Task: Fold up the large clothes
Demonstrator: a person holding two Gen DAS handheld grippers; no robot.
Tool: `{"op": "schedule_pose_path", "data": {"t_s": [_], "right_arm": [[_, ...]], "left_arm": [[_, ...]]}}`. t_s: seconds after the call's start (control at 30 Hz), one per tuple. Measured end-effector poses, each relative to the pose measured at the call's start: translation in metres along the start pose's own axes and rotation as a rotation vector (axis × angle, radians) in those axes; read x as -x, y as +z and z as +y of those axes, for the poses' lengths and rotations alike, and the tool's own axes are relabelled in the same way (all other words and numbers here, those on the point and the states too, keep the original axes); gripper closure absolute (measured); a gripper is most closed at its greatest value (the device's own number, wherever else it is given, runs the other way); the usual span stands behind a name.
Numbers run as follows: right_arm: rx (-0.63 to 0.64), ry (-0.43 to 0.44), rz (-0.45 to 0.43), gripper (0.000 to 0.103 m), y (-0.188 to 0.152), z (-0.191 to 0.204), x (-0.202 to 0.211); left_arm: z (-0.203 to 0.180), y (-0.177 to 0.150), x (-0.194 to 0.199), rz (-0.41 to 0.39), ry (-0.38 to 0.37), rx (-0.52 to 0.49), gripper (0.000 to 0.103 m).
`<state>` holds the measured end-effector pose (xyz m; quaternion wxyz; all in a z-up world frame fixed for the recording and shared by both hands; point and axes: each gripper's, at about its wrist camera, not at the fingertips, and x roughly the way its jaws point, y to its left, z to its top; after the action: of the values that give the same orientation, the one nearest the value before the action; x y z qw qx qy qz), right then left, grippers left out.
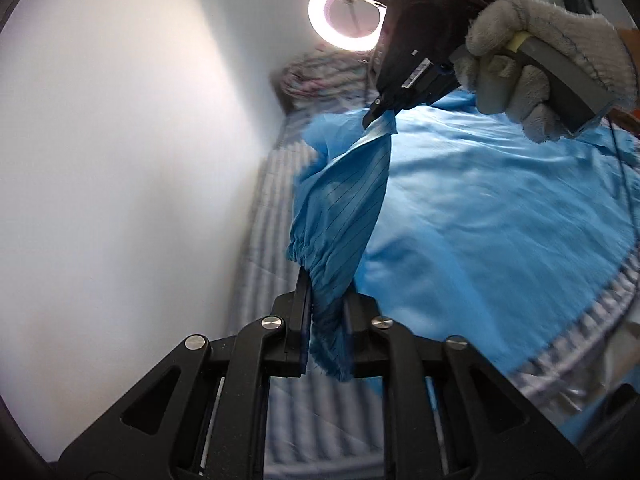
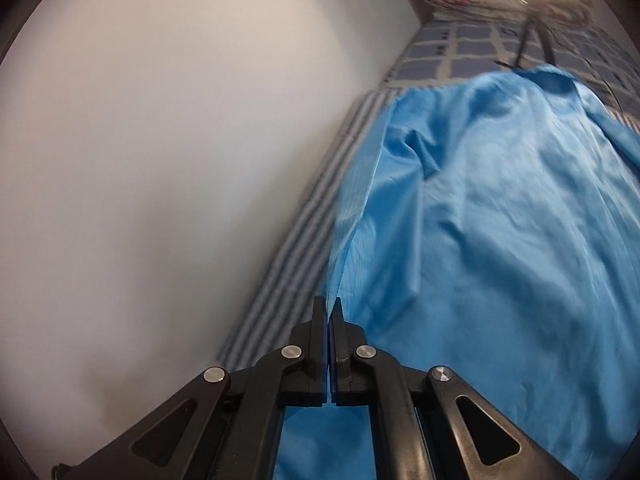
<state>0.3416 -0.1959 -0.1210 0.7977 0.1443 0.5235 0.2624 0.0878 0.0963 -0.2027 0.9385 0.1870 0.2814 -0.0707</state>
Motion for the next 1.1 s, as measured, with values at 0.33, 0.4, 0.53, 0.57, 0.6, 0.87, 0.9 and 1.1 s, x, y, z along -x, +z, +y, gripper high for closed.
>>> {"op": "schedule_pose_path", "data": {"t_s": [0.33, 0.4, 0.53, 0.57, 0.6, 0.87, 0.9, 1.1], "right_arm": [[-0.175, -0.08, 0.056, 0.103, -0.059, -0.092, 0.001], [-0.184, -0.097, 0.088, 0.103, -0.069, -0.101, -0.008], [-0.197, -0.109, 0.157, 0.1, -0.086, -0.108, -0.026], [-0.182, -0.11, 0.171, 0.097, -0.087, -0.106, -0.028], [-0.169, -0.11, 0.182, 0.095, -0.087, -0.103, -0.03], [-0.131, -0.099, 0.177, 0.09, -0.097, -0.095, -0.027], [-0.128, -0.094, 0.178, 0.094, -0.098, -0.095, -0.027], [-0.117, -0.033, 0.176, 0.103, -0.103, -0.086, -0.031]], "left_arm": [[0.022, -0.037, 0.031, 0.113, -0.248, 0.257, 0.066], [0.031, -0.041, 0.019, 0.161, -0.309, 0.372, 0.066], [0.039, -0.042, -0.011, 0.23, -0.426, 0.537, 0.063], [0.039, -0.041, -0.018, 0.244, -0.452, 0.559, 0.059], [0.037, -0.041, -0.028, 0.269, -0.472, 0.591, 0.058], [0.024, -0.04, -0.08, 0.375, -0.54, 0.715, 0.078], [0.021, -0.039, -0.084, 0.374, -0.552, 0.719, 0.091], [0.028, -0.034, -0.079, 0.323, -0.485, 0.672, 0.103]]}}
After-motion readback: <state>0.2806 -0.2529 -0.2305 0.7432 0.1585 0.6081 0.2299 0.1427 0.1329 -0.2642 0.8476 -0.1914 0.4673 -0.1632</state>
